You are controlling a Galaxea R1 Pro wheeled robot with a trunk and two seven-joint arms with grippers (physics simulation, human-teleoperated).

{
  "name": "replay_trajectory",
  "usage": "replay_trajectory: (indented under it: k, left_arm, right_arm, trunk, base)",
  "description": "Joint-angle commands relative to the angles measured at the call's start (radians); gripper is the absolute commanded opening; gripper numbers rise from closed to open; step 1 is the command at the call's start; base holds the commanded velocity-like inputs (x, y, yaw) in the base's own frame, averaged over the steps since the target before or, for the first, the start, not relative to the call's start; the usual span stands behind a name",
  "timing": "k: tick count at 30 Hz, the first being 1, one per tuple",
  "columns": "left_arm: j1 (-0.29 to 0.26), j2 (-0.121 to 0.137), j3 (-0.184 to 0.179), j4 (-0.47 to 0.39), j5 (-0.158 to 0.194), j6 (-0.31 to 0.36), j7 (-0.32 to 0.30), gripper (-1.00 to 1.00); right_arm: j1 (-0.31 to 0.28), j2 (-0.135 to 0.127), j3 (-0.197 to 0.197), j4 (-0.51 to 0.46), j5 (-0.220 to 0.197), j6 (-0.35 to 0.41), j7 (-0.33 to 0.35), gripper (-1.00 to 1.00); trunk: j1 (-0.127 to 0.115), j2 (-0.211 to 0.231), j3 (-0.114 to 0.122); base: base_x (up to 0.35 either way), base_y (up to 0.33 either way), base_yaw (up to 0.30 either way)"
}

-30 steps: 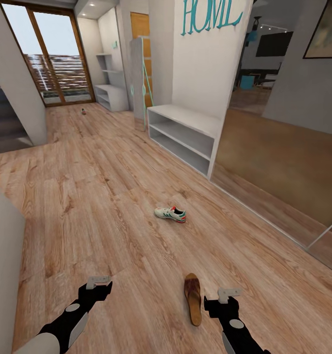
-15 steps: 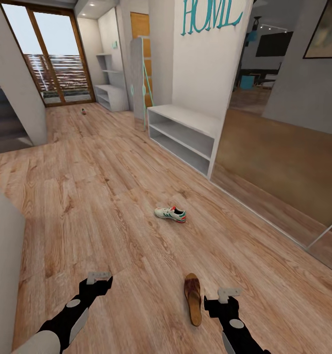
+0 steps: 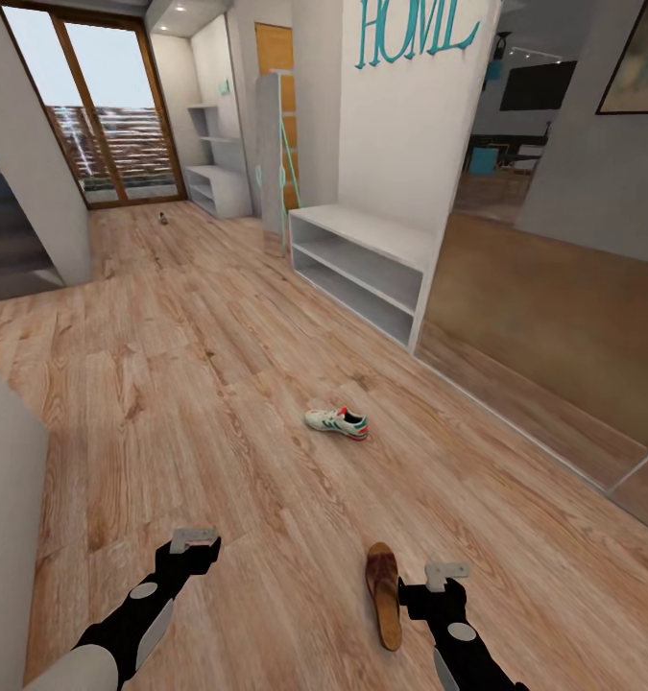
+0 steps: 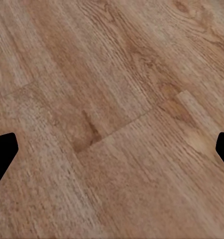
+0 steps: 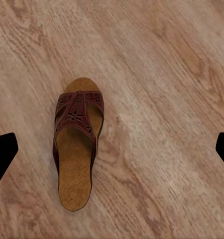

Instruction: Pick up the two gym shoes and the two sandals from the corridor floor and place them onto the hallstand (shoe rack) in the corridor, making sure they are on the rack and not on the floor. Arrange them so the two gym shoes are next to each other and the two sandals are next to each other.

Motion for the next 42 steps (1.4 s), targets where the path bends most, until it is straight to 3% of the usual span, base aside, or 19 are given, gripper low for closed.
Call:
replay_trajectory:
  k: [1,42]
  left_arm:
    - [-0.001,0.0,0.005,0.001,0.0,-0.003,-0.005,1.0]
    - [-0.002,-0.002,0.005,0.0,0.0,-0.004,-0.005,1.0]
  right_arm:
    - [0.0,-0.001,0.004,-0.002,-0.001,0.007,-0.007,1.0]
    - [0.0,-0.001,0.003,-0.002,-0.001,0.007,-0.007,1.0]
  trunk:
    - [0.0,0.0,-0.001]
    - [0.0,0.0,-0.001]
  base:
    - [0.016,0.012,0.0]
    - [0.024,0.001,0.0]
